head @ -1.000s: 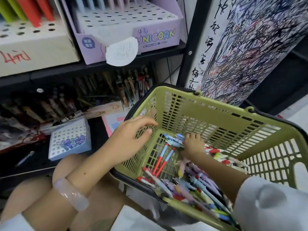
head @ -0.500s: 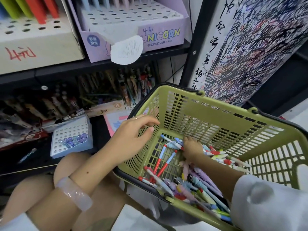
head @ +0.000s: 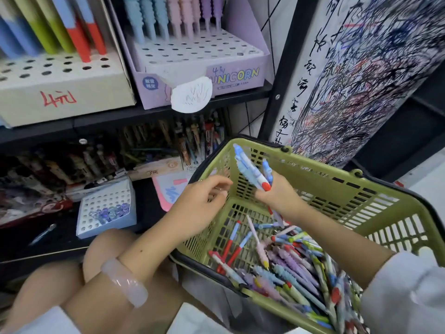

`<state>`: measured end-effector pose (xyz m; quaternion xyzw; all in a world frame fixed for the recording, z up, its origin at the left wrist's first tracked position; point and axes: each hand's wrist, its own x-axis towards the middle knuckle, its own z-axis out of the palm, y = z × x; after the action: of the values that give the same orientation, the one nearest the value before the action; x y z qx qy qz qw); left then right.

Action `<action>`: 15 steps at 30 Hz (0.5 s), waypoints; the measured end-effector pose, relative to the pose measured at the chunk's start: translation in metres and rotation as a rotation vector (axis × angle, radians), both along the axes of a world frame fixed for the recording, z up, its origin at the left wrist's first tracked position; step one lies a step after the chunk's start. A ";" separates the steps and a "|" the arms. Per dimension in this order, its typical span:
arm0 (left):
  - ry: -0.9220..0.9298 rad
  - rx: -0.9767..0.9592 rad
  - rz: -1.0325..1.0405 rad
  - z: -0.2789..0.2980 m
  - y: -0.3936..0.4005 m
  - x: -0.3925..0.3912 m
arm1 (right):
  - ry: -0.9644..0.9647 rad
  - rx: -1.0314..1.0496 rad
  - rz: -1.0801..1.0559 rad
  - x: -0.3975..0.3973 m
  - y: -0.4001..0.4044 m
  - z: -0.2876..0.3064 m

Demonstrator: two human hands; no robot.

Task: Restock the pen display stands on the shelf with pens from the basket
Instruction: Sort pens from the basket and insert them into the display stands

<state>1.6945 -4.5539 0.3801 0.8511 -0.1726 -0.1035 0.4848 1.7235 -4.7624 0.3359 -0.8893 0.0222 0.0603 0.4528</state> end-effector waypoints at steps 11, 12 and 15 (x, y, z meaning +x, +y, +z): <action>0.318 -0.747 0.418 0.030 -0.035 -0.017 | -0.152 0.067 0.178 -0.040 0.067 0.065; 0.305 -0.794 0.464 0.034 -0.034 -0.018 | -0.150 0.068 0.177 -0.042 0.068 0.068; 0.287 -0.872 0.619 0.046 -0.032 -0.021 | -0.205 0.031 0.177 -0.045 0.075 0.074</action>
<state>1.6738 -4.5855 0.4259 0.5598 0.1265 0.0102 0.8189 1.6783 -4.6871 0.4095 -0.8823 -0.1038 0.0091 0.4590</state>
